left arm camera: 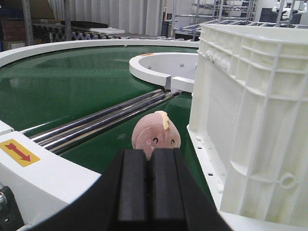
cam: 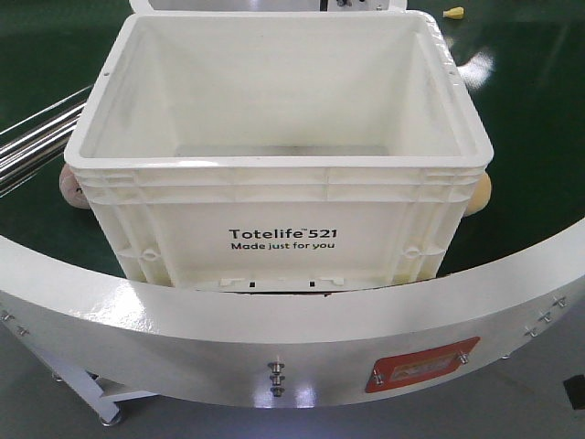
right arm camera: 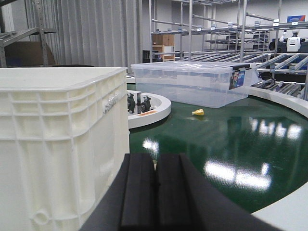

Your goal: Place moving items into box and shelve

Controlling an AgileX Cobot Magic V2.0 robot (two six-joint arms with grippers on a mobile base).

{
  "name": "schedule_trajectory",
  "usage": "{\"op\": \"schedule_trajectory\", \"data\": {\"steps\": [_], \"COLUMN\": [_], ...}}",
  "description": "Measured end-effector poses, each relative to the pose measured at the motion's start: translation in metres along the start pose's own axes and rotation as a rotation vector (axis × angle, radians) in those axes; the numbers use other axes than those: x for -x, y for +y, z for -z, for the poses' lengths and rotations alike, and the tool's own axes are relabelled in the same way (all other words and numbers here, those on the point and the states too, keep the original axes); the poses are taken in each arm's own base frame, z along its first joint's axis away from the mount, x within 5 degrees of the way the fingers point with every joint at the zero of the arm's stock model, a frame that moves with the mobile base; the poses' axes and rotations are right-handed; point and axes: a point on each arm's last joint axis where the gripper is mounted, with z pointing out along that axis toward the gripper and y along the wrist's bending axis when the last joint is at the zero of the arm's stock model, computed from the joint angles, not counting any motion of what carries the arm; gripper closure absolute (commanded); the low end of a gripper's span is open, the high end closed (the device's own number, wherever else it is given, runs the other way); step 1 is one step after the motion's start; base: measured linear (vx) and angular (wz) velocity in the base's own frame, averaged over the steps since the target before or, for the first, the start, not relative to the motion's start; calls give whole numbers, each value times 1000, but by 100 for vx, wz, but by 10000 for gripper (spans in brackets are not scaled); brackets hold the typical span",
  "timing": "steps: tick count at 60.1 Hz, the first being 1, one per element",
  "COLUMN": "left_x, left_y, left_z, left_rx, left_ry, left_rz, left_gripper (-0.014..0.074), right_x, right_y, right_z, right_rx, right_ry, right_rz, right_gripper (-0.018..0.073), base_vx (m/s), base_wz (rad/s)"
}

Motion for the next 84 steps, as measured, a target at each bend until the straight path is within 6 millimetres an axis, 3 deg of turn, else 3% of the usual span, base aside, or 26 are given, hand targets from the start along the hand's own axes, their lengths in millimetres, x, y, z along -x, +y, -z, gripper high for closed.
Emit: {"op": "schedule_trajectory", "data": {"steps": [54, 59, 64, 74, 84], "left_x": [8, 13, 32, 100, 148], "left_y": [-2, -2, -3, -3, -2], "left_z": [0, 1, 5, 27, 30], "left_rx": [-20, -26, -24, -7, 38], "left_ry": [-91, -122, -162, -270, -141], "left_rz": [-2, 5, 11, 17, 27], "left_gripper": [610, 610, 610, 610, 610], "right_x": [1, 10, 34, 85, 115], "right_y": [0, -1, -4, -9, -12], "right_z": [0, 1, 4, 6, -9], "right_rx": [-1, -2, -6, -8, 3], "right_ry": [-12, -17, -62, -86, 42], "right_rz": [-15, -36, -36, -30, -13], "right_gripper": [575, 575, 575, 575, 575], "base_vx": [0, 0, 0, 0, 0], "base_wz": [0, 0, 0, 0, 0]}}
